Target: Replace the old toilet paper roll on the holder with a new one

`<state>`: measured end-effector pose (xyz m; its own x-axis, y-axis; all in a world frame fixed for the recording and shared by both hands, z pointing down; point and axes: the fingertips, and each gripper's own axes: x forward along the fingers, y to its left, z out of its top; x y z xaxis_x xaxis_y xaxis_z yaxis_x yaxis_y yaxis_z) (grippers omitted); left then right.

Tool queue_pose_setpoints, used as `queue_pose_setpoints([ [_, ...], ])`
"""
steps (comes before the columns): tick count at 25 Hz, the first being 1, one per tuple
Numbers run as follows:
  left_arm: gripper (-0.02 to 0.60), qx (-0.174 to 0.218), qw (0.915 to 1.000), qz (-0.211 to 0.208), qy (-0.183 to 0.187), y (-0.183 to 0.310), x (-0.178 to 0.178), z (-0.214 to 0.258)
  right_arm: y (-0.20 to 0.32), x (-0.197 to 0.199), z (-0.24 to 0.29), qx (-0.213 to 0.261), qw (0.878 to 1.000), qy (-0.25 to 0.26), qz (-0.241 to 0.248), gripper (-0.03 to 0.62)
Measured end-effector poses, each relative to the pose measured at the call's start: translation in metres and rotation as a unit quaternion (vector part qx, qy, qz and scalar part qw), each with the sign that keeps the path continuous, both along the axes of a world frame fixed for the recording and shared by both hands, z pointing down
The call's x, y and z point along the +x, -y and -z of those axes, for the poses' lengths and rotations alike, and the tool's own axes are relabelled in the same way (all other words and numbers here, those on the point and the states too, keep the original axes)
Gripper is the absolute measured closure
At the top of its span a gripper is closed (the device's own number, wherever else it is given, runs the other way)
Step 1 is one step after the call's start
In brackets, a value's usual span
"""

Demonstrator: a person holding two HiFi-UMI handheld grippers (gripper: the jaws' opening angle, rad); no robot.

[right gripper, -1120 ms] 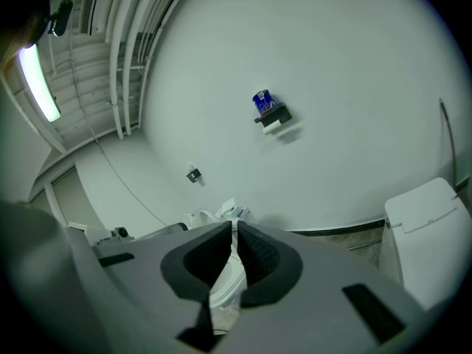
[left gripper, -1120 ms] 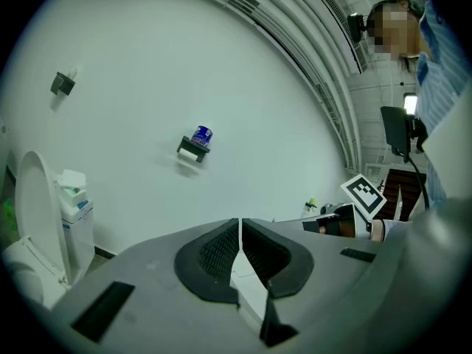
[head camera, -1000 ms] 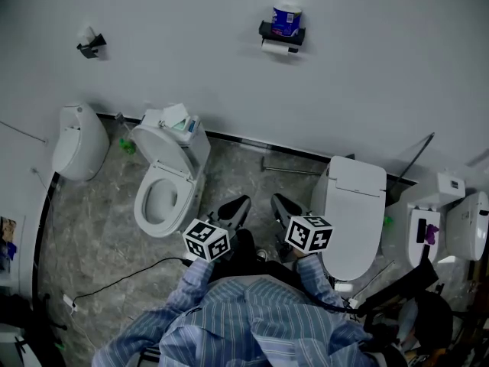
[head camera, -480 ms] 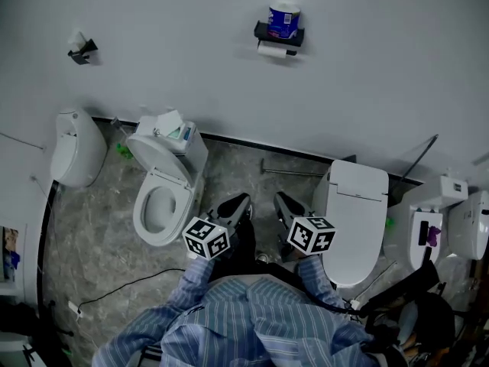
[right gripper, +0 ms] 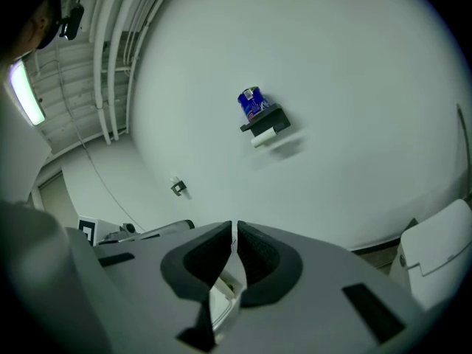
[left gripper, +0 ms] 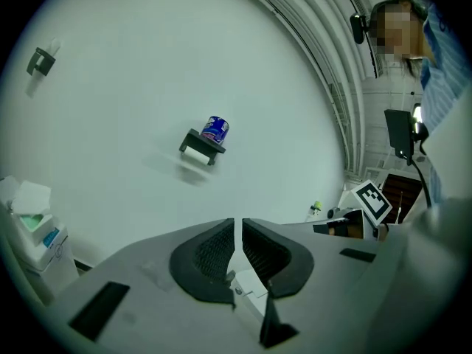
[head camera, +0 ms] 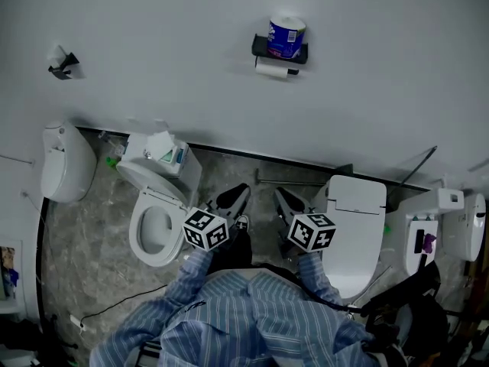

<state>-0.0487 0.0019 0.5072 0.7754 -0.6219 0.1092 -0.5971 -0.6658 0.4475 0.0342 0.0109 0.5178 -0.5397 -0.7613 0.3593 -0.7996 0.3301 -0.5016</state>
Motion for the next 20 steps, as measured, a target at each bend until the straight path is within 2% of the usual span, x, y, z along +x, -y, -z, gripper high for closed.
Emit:
queue_pose_setpoints([
  [8,0.566,-0.004,0.9998,-0.012,-0.013,0.09,-0.028,0.005,0.087,-0.029,0.002,0.0,1.0,-0.006,-0.013,0.566],
  [15,0.566,-0.007,0.9982,-0.058,-0.015,0.138,-0.024,0.0,0.131,-0.031,-0.001,-0.001,0.999,-0.011,-0.046,0.566],
  [20,0.566,-0.019,0.997,-0.072,-0.021,0.157,-0.017,-0.008,0.144,-0.017,-0.008,-0.017,0.997,-0.021,-0.073,0.568],
])
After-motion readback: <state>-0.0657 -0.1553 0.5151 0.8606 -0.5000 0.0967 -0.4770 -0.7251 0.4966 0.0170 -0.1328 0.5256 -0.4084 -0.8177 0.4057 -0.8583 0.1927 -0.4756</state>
